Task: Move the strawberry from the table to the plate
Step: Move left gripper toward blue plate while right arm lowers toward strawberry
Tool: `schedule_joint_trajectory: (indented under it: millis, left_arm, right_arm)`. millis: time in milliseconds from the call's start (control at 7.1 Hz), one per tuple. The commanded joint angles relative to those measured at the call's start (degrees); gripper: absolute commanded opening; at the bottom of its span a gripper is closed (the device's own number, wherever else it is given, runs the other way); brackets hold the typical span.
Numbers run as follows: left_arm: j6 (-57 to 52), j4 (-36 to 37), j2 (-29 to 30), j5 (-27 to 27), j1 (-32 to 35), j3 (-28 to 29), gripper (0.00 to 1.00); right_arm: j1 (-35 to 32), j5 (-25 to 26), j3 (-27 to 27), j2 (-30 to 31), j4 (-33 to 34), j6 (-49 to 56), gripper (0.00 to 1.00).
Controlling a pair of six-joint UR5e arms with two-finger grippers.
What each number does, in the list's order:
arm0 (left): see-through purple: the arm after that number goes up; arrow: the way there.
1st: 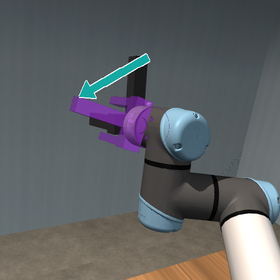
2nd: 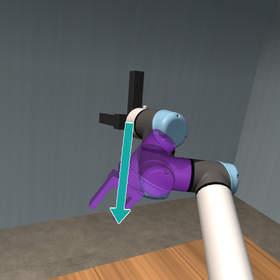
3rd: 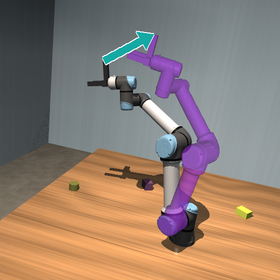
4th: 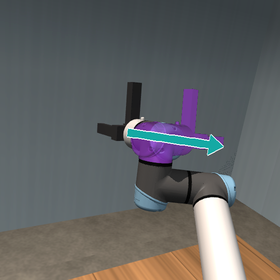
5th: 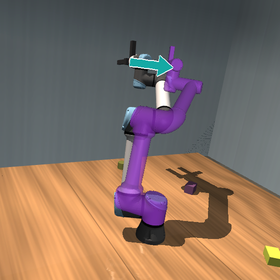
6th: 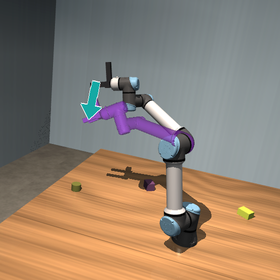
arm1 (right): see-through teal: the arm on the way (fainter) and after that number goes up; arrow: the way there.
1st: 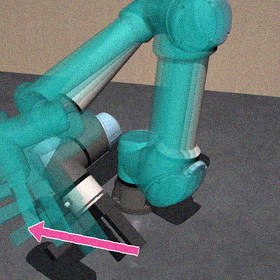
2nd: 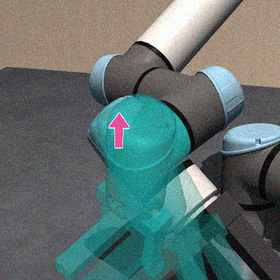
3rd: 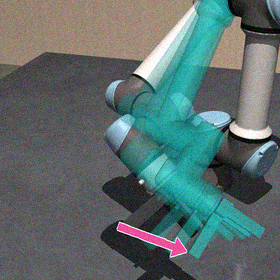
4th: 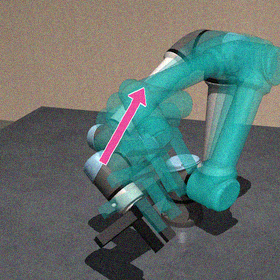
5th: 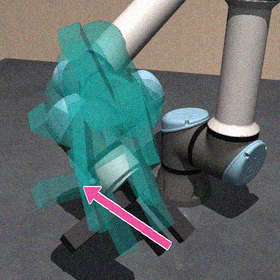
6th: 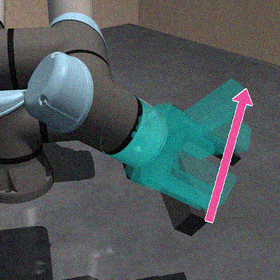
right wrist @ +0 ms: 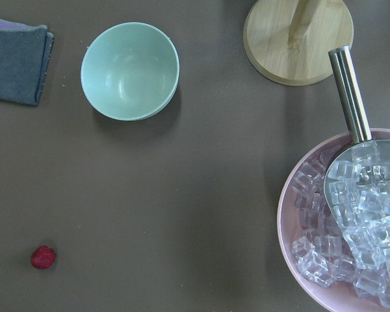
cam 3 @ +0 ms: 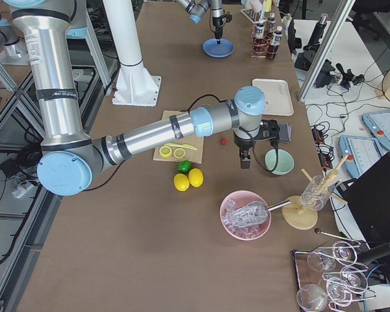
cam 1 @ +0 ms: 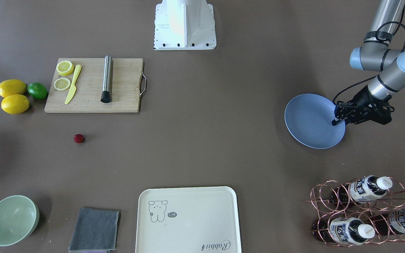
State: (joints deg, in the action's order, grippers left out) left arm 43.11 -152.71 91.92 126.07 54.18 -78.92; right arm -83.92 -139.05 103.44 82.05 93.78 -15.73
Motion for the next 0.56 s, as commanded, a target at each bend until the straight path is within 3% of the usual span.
schedule_joint_trajectory:
  millis: [0, 282, 423]
  left_arm:
    - [0.22, 0.83, 0.36, 6.08, 2.22, -0.18, 0.0]
    - [0.4, 7.13, 2.9, 16.7, 8.71, -1.92, 0.0]
    - [3.88, 12.21, 5.61, 18.76, 10.14, -4.81, 0.0]
  right_arm:
    - [-0.01, 0.0, 0.01, 0.04, 0.0, -0.36, 1.0]
    - [0.07, 0.0, 0.01, 0.04, 0.0, -0.36, 1.0]
    - [0.07, -0.08, 0.1, 0.04, 0.0, -0.45, 1.0]
